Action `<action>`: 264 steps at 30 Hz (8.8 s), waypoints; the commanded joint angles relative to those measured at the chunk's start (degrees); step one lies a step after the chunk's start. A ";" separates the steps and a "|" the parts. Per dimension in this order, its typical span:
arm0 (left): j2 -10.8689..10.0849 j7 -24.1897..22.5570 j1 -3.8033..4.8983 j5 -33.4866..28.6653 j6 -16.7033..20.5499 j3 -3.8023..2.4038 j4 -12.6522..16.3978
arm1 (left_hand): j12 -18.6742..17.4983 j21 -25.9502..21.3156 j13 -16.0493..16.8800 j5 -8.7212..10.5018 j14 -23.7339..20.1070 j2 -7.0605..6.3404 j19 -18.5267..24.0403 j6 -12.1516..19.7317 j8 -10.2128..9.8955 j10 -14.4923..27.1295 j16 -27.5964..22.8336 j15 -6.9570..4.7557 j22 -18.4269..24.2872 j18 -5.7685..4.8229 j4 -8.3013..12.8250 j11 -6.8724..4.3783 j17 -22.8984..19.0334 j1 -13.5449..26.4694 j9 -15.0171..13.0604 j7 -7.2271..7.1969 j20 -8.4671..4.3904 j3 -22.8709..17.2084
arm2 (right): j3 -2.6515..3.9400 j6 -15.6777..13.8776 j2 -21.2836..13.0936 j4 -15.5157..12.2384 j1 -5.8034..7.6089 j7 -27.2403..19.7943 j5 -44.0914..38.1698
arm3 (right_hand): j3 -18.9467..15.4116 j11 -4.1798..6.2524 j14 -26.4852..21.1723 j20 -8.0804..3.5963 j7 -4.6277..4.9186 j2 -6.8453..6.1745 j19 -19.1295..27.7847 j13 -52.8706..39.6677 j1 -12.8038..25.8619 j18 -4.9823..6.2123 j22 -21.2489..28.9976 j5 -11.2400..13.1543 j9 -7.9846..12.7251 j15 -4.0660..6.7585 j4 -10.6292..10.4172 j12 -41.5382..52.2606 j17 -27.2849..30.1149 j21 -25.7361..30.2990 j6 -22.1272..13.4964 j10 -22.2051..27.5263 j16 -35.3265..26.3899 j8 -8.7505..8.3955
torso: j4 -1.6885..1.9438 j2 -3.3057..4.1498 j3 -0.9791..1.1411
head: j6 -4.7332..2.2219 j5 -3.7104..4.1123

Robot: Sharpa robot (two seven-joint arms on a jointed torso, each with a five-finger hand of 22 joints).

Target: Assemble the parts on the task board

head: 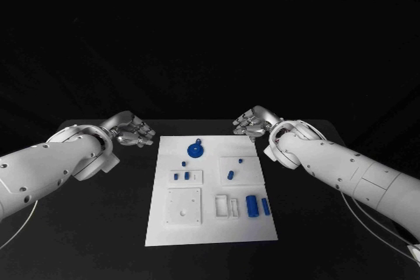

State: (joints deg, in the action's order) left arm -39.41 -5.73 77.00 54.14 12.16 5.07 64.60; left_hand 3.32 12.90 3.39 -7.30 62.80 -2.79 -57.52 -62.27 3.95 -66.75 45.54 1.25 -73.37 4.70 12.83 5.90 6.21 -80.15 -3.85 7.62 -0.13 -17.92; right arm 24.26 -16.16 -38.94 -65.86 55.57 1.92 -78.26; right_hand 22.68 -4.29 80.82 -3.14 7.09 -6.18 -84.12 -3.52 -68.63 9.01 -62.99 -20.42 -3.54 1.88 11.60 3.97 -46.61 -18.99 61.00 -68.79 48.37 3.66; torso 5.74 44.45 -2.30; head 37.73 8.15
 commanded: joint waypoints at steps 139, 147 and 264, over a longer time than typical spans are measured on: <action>-6.20 -17.84 -0.91 -42.91 6.26 1.07 10.77 | 0.21 -8.56 -0.09 -0.81 -1.72 2.00 -0.41 3.04 -0.09 5.82 -42.08 7.23 65.92 0.16 -4.48 2.62 -2.65 0.62 0.29 0.85 7.65 7.31 | -1.54 4.14 2.47 -13.69 -5.43 5.35 -29.88 | 14.32 2.57 0.24 -1.16 -2.42 1.38 -1.48 -0.01 -3.00 -1.26 7.09 14.93 -0.63 1.14 1.65 -0.53 4.44 -6.42 11.21 -7.87 1.96 0.01 | 1.03 -3.04 -2.37 | 0.04 -5.57; -4.31 -17.66 -0.74 -42.81 6.20 1.31 9.38 | 0.21 -8.51 -0.09 -0.85 -1.76 1.98 -0.45 3.07 -0.10 5.84 -42.09 7.23 66.11 0.17 -4.70 2.62 -2.65 0.36 0.29 0.84 7.63 7.19 | -4.13 4.57 5.01 -15.97 -5.74 4.79 -33.50 | 13.99 2.56 0.28 -1.20 -2.41 1.60 -1.62 0.00 -2.78 -1.23 6.95 13.97 -0.65 1.18 1.83 -0.53 4.40 -6.11 11.13 -7.79 1.81 0.03 | 0.94 -2.93 -2.29 | -0.32 -8.23; -0.42 -17.07 -0.13 -41.97 5.02 1.30 6.61 | 0.22 -8.39 -0.09 -0.73 -2.07 1.94 -0.50 3.26 -0.09 6.03 -42.10 7.34 66.98 0.24 -5.28 2.68 -2.66 0.21 0.28 0.91 7.73 7.16 | -11.02 -7.27 7.02 -13.56 -13.05 2.72 -39.81 | 14.06 2.65 0.92 -1.59 -2.54 1.98 -2.02 0.01 -1.98 -1.09 6.29 12.60 -0.58 1.59 3.26 -0.54 4.32 -5.56 11.54 -8.08 1.00 0.02 | 0.92 -2.90 -2.18 | 1.68 -16.65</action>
State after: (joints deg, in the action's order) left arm -39.90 -22.42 76.77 11.89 17.90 6.42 71.06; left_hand 3.54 4.30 3.37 -8.15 61.21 -0.83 -57.54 -59.55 3.95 -61.22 3.72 8.62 -6.46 4.44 7.92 8.51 3.61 -79.54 -3.63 8.48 7.57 -10.88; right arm 13.25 -22.47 -31.98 -79.45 42.58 5.36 -117.97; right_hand 36.60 -1.88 81.80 -4.27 4.56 -4.75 -84.05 -3.45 -70.38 6.89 -56.72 -8.19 -4.04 3.05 14.72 3.19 -42.24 -24.74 72.25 -76.07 49.63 3.47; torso 6.66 41.58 -4.47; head 39.39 -8.49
